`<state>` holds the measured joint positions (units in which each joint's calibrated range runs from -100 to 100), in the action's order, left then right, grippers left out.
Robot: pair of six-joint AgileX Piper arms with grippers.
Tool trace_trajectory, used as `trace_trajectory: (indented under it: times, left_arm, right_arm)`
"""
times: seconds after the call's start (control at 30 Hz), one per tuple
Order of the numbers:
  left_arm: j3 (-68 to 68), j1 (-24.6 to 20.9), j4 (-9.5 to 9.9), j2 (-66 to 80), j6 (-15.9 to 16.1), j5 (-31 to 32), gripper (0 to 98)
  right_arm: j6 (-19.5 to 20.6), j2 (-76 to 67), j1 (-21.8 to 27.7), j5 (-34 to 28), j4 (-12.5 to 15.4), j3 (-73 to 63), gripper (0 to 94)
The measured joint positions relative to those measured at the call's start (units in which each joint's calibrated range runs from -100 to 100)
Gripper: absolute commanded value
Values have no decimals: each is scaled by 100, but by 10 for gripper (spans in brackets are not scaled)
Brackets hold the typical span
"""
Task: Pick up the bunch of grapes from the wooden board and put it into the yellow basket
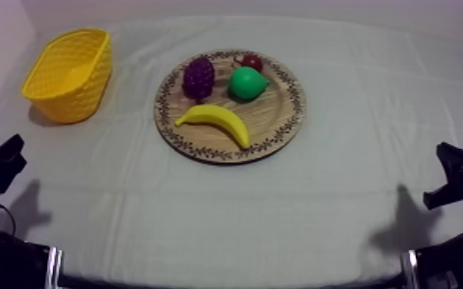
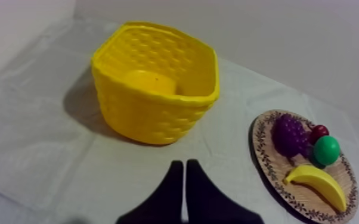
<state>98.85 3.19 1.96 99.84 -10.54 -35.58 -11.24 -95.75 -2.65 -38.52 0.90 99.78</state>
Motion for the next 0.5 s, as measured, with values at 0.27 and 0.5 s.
trace_trajectory:
  times: [0.27, 0.5]
  left_arm:
    - [24, 0, 0, 16, 9, 25, 1]
    - [-30, 18, 0, 13, 56, 10, 0]
  right_arm:
    - [4, 0, 0, 0, 0, 0, 3]
    - [4, 0, 0, 0, 0, 0, 3]
